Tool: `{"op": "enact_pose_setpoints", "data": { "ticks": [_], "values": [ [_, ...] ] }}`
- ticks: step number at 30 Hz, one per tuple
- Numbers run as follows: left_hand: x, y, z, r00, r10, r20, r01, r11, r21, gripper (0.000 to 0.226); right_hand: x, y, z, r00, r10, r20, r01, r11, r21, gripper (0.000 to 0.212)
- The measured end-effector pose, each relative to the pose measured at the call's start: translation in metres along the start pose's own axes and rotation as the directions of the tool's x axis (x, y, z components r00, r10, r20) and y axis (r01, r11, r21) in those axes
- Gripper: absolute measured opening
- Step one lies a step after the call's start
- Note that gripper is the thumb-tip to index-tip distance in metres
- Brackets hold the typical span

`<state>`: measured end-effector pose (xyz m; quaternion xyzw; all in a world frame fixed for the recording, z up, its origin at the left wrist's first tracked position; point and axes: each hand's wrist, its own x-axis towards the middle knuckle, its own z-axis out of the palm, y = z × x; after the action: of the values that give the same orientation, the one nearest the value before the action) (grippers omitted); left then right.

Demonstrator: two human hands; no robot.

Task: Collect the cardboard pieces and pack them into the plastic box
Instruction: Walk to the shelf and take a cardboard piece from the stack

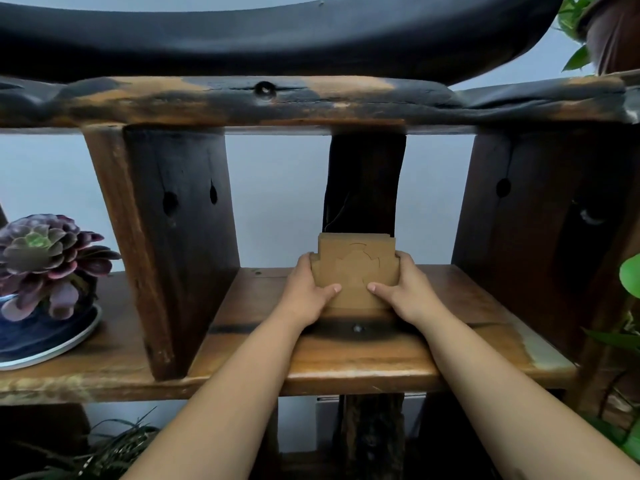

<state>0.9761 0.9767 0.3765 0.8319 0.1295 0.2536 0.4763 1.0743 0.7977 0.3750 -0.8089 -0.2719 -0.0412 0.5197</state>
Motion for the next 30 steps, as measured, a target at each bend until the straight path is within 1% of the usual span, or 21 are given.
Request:
{"op": "enact_pose_setpoints", "data": {
  "ticks": [1, 3, 7, 11, 13, 15, 19, 21, 23, 25, 28, 30],
  "values": [
    [0.001, -0.001, -0.001, 1.000, -0.011, -0.005, 0.011, 1.000, -0.005, 0.061, 0.001, 0.002, 0.000, 1.000, 0.005, -0.005, -0.005, 1.000, 0.000, 0.079],
    [0.001, -0.002, -0.002, 1.000, -0.024, -0.001, 0.024, 1.000, -0.018, 0.051, 0.003, 0.004, 0.000, 1.000, 0.009, 0.020, -0.010, 1.000, 0.027, 0.073],
    [0.003, -0.005, -0.001, 1.000, -0.008, -0.006, 0.008, 1.000, 0.006, 0.046, 0.005, 0.007, 0.000, 0.998, 0.012, 0.063, -0.016, 0.998, 0.064, 0.065],
    [-0.003, -0.001, 0.000, 1.000, -0.017, -0.016, 0.017, 0.999, 0.043, 0.043, 0.000, 0.001, 0.001, 0.998, 0.023, 0.059, -0.026, 0.998, 0.049, 0.067],
    [-0.015, 0.005, -0.003, 0.999, -0.038, -0.006, 0.038, 0.998, 0.045, 0.043, -0.011, -0.008, -0.001, 0.995, 0.044, 0.086, -0.047, 0.998, 0.030, 0.072],
    [-0.028, 0.017, -0.012, 0.999, -0.041, 0.012, 0.040, 0.998, 0.042, 0.044, -0.022, -0.025, -0.010, 0.992, 0.061, 0.107, -0.063, 0.998, 0.010, 0.072],
    [-0.064, 0.047, -0.032, 0.999, -0.025, 0.022, 0.026, 0.999, -0.041, 0.053, -0.054, -0.061, -0.036, 0.994, 0.041, 0.102, -0.043, 0.999, 0.018, 0.068],
    [-0.075, 0.059, -0.036, 0.999, -0.005, 0.036, 0.008, 0.997, -0.076, 0.055, -0.065, -0.070, -0.041, 0.994, 0.032, 0.107, -0.037, 0.998, 0.051, 0.061],
    [-0.095, 0.073, -0.045, 0.998, 0.005, 0.056, 0.001, 0.994, -0.107, 0.053, -0.087, -0.083, -0.046, 0.989, 0.031, 0.143, -0.053, 0.987, 0.150, 0.053],
    [-0.122, 0.084, -0.052, 0.995, 0.025, 0.093, -0.014, 0.993, -0.116, 0.049, -0.117, -0.093, -0.051, 0.988, 0.021, 0.152, -0.056, 0.971, 0.232, 0.054],
    [-0.159, 0.094, -0.060, 0.991, 0.064, 0.119, -0.051, 0.993, -0.108, 0.047, -0.155, -0.102, -0.058, 0.988, -0.005, 0.155, -0.033, 0.970, 0.240, 0.057],
    [-0.183, 0.098, -0.062, 0.991, 0.035, 0.127, -0.018, 0.992, -0.128, 0.049, -0.178, -0.106, -0.060, 0.987, 0.001, 0.159, -0.042, 0.968, 0.249, 0.058]
  ]
}}
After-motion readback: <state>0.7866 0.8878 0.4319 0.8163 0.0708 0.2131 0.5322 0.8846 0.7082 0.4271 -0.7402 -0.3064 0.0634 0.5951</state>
